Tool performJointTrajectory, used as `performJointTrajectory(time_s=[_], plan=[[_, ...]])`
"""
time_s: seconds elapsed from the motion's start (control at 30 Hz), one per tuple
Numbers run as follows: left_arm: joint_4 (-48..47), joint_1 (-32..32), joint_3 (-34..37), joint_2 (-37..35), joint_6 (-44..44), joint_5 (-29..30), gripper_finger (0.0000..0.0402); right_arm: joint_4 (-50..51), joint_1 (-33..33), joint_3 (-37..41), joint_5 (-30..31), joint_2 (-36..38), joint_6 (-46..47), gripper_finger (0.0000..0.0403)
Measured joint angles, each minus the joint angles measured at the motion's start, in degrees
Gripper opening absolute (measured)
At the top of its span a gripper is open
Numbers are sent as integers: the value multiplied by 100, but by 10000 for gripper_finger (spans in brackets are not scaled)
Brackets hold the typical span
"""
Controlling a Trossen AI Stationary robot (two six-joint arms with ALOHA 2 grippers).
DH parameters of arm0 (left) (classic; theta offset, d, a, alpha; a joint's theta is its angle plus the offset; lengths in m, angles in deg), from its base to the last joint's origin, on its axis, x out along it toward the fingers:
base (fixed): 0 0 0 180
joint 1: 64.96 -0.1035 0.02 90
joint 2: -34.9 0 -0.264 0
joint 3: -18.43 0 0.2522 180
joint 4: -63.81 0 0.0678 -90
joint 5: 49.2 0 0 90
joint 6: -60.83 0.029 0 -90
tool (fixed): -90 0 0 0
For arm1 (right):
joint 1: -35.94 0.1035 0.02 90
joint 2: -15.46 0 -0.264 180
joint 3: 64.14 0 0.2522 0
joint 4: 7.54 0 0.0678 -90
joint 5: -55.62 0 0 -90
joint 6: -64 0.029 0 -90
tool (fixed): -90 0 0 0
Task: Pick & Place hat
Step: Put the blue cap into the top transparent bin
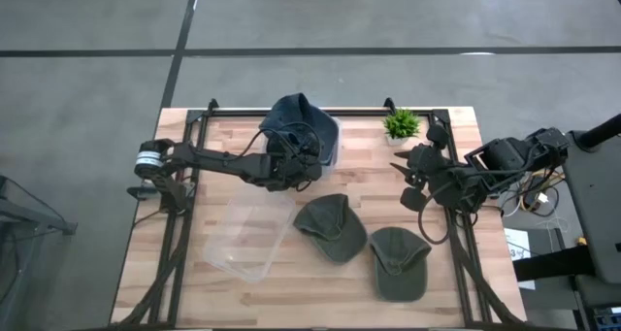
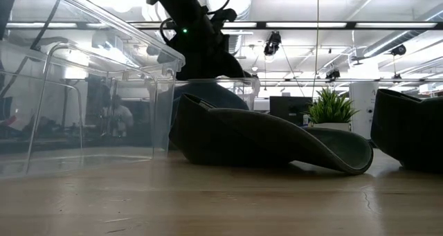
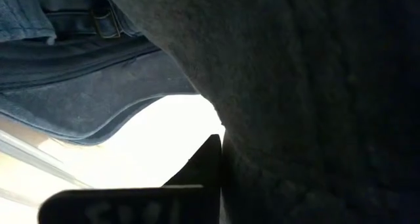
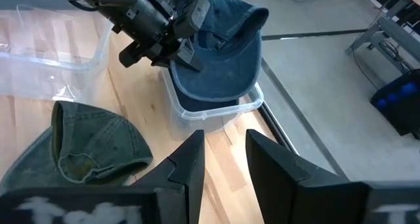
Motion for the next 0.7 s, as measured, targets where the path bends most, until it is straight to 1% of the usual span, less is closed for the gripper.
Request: performJointTrajectory(time_s=[0.23, 0.47, 0.6, 0.7], plan=[[21, 0, 0, -1, -142, 31, 42, 2, 0, 0, 0, 0, -2, 96], [24, 0, 0, 1, -149, 54, 44, 2, 2, 0, 0, 0, -22, 98], [96, 2, 0, 1, -139, 221, 44, 2, 2, 0, 0, 0, -22, 94], [182, 2, 0, 1, -20, 233, 44, 2, 2, 0, 0, 0, -22, 91]])
